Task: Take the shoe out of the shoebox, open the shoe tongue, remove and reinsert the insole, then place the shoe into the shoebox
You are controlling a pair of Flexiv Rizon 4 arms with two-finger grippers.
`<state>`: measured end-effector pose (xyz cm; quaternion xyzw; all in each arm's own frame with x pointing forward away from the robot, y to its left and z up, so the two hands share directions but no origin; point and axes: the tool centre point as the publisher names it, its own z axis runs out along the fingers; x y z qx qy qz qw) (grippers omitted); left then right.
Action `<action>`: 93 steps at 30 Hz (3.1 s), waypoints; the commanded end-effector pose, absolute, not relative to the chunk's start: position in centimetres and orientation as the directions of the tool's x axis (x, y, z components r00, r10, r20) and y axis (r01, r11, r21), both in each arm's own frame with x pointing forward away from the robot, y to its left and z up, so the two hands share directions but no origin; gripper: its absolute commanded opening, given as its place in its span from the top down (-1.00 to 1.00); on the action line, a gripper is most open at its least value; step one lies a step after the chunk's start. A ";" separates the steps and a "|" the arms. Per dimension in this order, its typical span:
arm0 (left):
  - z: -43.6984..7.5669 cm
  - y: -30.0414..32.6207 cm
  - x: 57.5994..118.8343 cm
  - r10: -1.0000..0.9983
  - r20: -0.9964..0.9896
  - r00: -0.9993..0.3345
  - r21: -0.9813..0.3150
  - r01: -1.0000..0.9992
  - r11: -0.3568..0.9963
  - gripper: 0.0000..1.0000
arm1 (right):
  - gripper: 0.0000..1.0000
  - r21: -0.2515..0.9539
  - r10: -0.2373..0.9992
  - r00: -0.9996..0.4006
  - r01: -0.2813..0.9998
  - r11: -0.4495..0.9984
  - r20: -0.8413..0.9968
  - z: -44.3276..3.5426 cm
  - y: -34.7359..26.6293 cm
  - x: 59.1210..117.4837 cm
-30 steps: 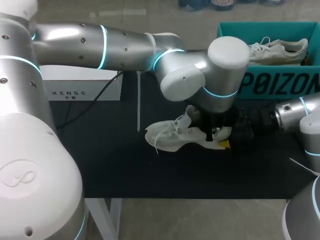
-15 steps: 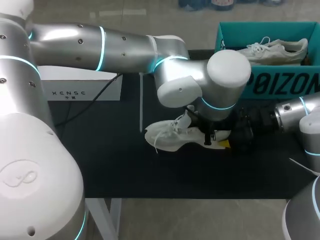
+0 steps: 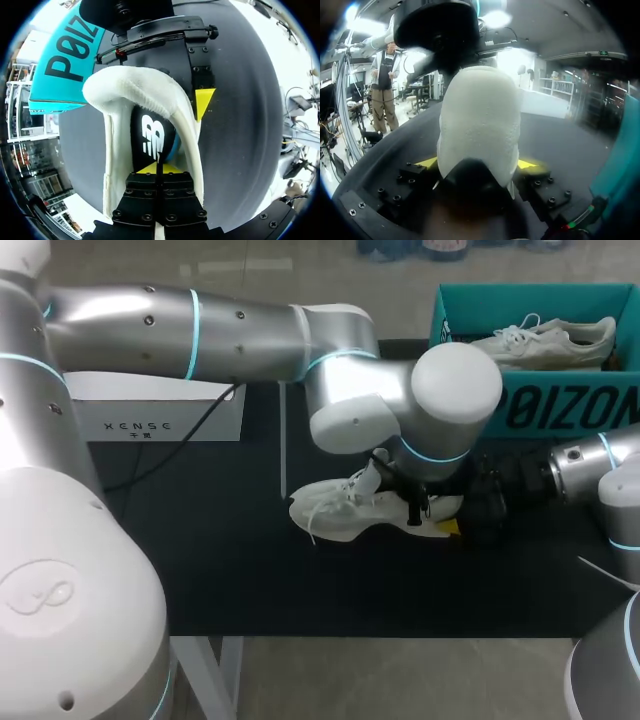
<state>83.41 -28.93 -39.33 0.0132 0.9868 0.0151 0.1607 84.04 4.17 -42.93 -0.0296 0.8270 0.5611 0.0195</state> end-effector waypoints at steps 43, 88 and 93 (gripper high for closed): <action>-34.8 -29.5 83.4 0.011 -0.365 -0.931 -0.030 0.024 0.999 1.00 | 1.00 0.926 -0.026 -0.997 -0.071 0.371 -0.066 -43.3 4.3 83.8; -34.4 -30.7 83.3 -0.014 -0.369 -0.929 -0.097 0.024 0.995 1.00 | 1.00 0.926 -0.026 -0.997 -0.071 0.371 -0.066 -43.3 4.3 83.8; -33.5 -30.5 82.8 -0.035 -0.370 -0.928 -0.127 0.013 0.992 1.00 | 1.00 0.926 -0.026 -0.997 -0.071 0.371 -0.066 -43.3 4.3 83.8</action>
